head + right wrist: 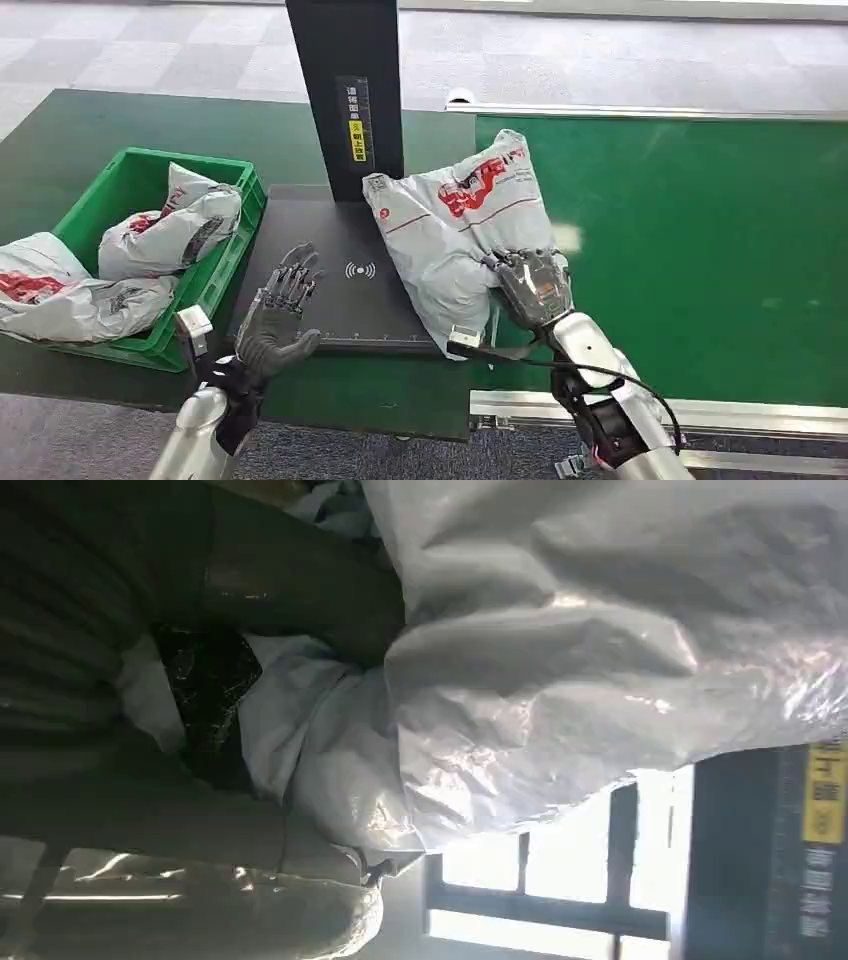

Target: Moved the parcel from conveyor to table for the left to box.

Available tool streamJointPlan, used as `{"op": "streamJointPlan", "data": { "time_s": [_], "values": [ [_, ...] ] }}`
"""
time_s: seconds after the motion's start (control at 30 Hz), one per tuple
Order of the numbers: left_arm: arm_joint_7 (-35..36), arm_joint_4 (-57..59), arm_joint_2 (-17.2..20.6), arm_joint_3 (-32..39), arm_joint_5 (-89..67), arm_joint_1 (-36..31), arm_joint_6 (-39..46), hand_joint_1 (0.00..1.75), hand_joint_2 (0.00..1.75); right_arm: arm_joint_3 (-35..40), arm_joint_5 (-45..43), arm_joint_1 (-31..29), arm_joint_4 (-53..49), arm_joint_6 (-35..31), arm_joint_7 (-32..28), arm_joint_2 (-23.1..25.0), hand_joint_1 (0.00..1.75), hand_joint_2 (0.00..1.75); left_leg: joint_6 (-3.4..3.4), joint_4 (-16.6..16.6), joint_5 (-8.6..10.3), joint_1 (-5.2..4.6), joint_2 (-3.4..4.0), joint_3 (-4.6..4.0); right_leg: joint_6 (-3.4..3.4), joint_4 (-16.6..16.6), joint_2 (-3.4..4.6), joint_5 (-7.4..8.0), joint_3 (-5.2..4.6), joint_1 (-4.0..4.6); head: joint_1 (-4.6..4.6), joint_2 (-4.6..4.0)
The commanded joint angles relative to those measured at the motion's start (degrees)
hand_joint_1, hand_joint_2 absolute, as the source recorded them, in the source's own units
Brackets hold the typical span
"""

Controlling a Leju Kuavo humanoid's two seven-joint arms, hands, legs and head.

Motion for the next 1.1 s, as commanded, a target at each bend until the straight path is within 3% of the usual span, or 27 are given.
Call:
{"op": "streamJointPlan", "data": {
  "time_s": [0.03,0.17,0.23,0.33,0.57,0.7,0.97,1.1],
  "values": [
    [-0.55,5.41,0.79,-0.51,0.34,-2.6,0.05,0.0,1.75,6.7,-1.61,-10.39,13.69,0.06,-1.84,1.62,1.75,1.75,-0.1,-0.18,0.03,-0.03,0.16,0.17,-0.18,-0.11,0.03,0.03,0.1,-0.01,0.0,0.0],
    [-0.78,5.17,0.78,-0.91,0.5,-2.57,0.09,0.0,1.75,8.84,-1.54,-11.81,15.38,0.05,-2.38,2.48,1.75,1.75,-0.06,-0.08,0.0,-0.01,0.09,0.08,-0.12,-0.03,0.0,0.0,0.05,0.0,0.02,0.0],
    [-0.86,5.22,0.63,-1.13,0.63,-3.02,0.27,0.0,1.75,10.07,-2.11,-13.84,17.68,1.54,-3.1,4.49,1.75,1.75,-0.07,-0.09,0.01,-0.03,0.18,0.07,-0.14,-0.02,0.07,0.02,0.01,-0.02,0.02,0.0],
    [-0.07,8.31,-0.18,-1.82,4.43,-5.82,-3.13,0.0,1.75,9.87,-9.21,-16.91,23.0,0.77,-10.18,10.15,1.75,1.75,-0.11,-0.09,0.04,-0.05,0.3,0.0,-0.19,0.02,0.17,0.08,-0.08,-0.03,0.02,0.0],
    [-0.03,9.11,-0.91,-4.95,2.97,-8.58,-1.85,0.0,1.75,13.0,-14.1,-16.76,28.5,5.58,-11.73,17.39,1.75,1.75,-0.1,-0.06,0.0,0.04,0.18,0.05,-0.16,0.06,0.1,0.02,-0.08,0.06,0.0,0.0],
    [-0.1,11.82,-1.11,-5.21,3.17,-10.56,-1.92,0.0,1.75,12.72,-15.9,-15.95,29.93,7.29,-10.24,18.13,1.64,1.75,-0.1,-0.1,0.04,0.06,0.07,0.07,-0.17,0.07,-0.04,0.0,-0.03,0.07,0.02,0.0],
    [-0.89,14.99,-1.37,-6.06,2.9,-12.7,-2.57,0.0,1.75,15.0,-14.28,-15.35,31.63,5.96,-7.4,17.13,1.66,1.75,-0.07,-0.05,0.04,0.02,0.0,0.02,-0.13,0.1,-0.07,-0.01,-0.03,0.02,0.02,0.0],
    [-0.92,15.28,-1.76,-6.02,2.89,-12.92,-2.64,0.0,1.75,15.89,-13.23,-15.25,32.18,6.87,-4.69,16.77,1.4,1.75,-0.09,-0.07,0.04,0.01,-0.04,0.04,-0.15,0.08,-0.11,-0.02,-0.01,0.02,0.02,0.0]
  ]
}}
